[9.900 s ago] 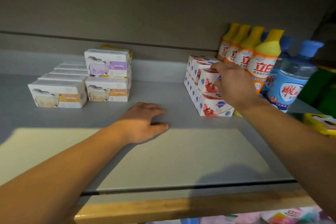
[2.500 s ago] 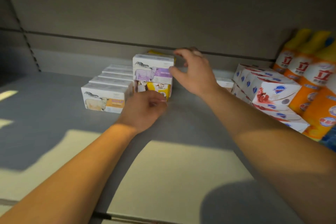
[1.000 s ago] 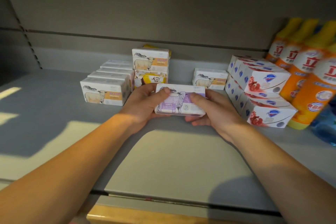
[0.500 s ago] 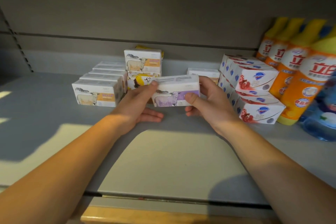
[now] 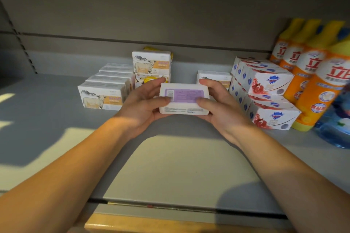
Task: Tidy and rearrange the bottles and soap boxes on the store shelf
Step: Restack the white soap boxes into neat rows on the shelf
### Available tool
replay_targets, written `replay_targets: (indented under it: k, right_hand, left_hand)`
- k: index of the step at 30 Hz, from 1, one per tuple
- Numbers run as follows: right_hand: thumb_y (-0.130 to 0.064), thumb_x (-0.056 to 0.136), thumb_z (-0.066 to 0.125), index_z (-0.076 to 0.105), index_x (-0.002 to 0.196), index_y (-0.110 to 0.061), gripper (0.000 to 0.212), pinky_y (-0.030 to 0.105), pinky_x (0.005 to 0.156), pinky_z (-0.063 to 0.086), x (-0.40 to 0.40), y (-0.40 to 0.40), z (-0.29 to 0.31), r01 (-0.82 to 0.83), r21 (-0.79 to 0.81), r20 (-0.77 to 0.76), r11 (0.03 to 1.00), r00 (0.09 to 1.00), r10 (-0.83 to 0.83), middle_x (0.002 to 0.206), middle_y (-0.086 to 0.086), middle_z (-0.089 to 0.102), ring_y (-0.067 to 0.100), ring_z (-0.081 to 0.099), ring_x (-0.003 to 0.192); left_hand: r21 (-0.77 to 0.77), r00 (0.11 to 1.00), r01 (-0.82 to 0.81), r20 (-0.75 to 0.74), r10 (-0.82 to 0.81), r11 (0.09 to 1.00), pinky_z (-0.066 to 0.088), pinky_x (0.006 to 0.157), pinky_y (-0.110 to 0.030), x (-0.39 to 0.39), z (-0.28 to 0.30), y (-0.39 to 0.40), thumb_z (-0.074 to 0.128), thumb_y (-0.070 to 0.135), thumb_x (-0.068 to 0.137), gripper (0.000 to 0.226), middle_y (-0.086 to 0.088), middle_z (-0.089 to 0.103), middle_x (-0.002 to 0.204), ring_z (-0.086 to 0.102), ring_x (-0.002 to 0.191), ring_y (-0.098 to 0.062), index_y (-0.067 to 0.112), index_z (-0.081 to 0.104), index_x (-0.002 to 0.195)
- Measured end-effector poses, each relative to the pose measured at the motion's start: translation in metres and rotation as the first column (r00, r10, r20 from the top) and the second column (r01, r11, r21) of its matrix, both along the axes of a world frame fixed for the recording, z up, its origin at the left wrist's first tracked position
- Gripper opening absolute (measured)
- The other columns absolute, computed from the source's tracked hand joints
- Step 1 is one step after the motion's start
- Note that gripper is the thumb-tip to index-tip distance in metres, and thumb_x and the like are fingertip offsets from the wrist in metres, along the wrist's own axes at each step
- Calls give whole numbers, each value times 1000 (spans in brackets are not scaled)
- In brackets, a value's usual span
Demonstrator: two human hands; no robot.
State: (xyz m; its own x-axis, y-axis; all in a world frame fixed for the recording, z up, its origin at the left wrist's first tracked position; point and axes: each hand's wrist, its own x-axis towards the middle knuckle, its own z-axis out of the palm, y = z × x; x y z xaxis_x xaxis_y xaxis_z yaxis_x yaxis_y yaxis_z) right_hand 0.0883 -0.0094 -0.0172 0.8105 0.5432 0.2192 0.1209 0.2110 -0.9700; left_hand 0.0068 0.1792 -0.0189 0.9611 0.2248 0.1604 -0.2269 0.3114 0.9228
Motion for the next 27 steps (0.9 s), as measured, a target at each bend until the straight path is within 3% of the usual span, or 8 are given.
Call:
replay_targets:
  k: [5, 10, 12, 15, 18, 21, 24, 27]
  right_hand:
    - [-7, 72, 68, 61, 119, -40, 58, 44, 93, 55, 0, -2, 0, 49, -16, 157, 999, 987, -45, 123, -11, 61, 14, 66, 110]
    - [-7, 73, 69, 59, 122, -38, 59, 43, 96, 54, -2, -2, 1, 104, -60, 242, 993, 966, -87, 122, -12, 62, 7, 67, 104]
    - [-3, 77, 72, 56, 127, -36, 62, 36, 94, 55, -2, -4, 2, 85, -85, 256, 993, 965, -61, 129, -12, 58, 2, 65, 104]
    - [2, 76, 75, 49, 130, -42, 74, 16, 78, 53, -9, -7, 2, 60, -233, 328, 971, 945, 21, 122, -22, 61, 3, 68, 95]
    - [-7, 77, 77, 54, 128, -35, 63, 17, 78, 53, -12, -4, 1, 195, -375, 432, 906, 902, -15, 129, -6, 57, 10, 67, 93]
    - [-15, 82, 75, 61, 114, -24, 36, 29, 68, 58, -11, -4, 3, 228, -334, 373, 915, 923, -94, 103, -3, 69, 18, 70, 71]
    - [-35, 88, 66, 68, 97, -19, 18, 19, 44, 47, -7, -7, 4, 305, -345, 361, 888, 916, -175, 62, -8, 67, 7, 59, 45]
    - [-46, 90, 61, 69, 85, -17, 30, 17, 48, 46, -1, -9, 3, 370, -340, 355, 865, 902, -246, 60, -12, 67, 2, 59, 49]
  left_hand:
    - [101, 996, 28, 79, -36, 994, 53, 92, -45, -4, 3, 0, 63, -10, 73, 62, -8, 58, 132, 63, 113, -26, 14, 54, 129]
    - [106, 994, 35, 98, -45, 994, 53, 92, -43, -3, 3, 1, 55, -19, 81, 59, -7, 59, 133, 63, 113, -26, 16, 56, 129]
    - [71, 998, 38, 55, -42, 997, 56, 85, -42, -2, 2, 2, 56, -13, 83, 54, -6, 64, 126, 66, 108, -26, 15, 56, 129]
    - [-44, 994, -26, -107, 21, 999, 58, 69, -35, 1, 0, 2, 58, 2, 89, 32, -11, 73, 104, 72, 91, -26, 11, 62, 119]
    - [-97, 976, -75, -213, 53, 992, 58, 64, -31, 3, -2, 3, 63, 15, 89, 19, -10, 75, 92, 73, 85, -23, 11, 64, 107]
    - [-178, 988, 35, -141, -61, 983, 58, 68, -30, 1, -1, 5, 72, 21, 76, 26, -12, 74, 99, 72, 91, -27, 13, 68, 101]
    - [67, 990, 88, -115, -80, 994, 57, 73, -28, -2, -2, 3, 76, 16, 69, 39, -12, 73, 101, 72, 89, -25, 15, 67, 108]
    - [418, 986, -73, -107, 129, 906, 58, 63, -28, -1, -5, -3, 76, 13, 79, 31, -6, 72, 87, 70, 72, -18, 19, 64, 106]
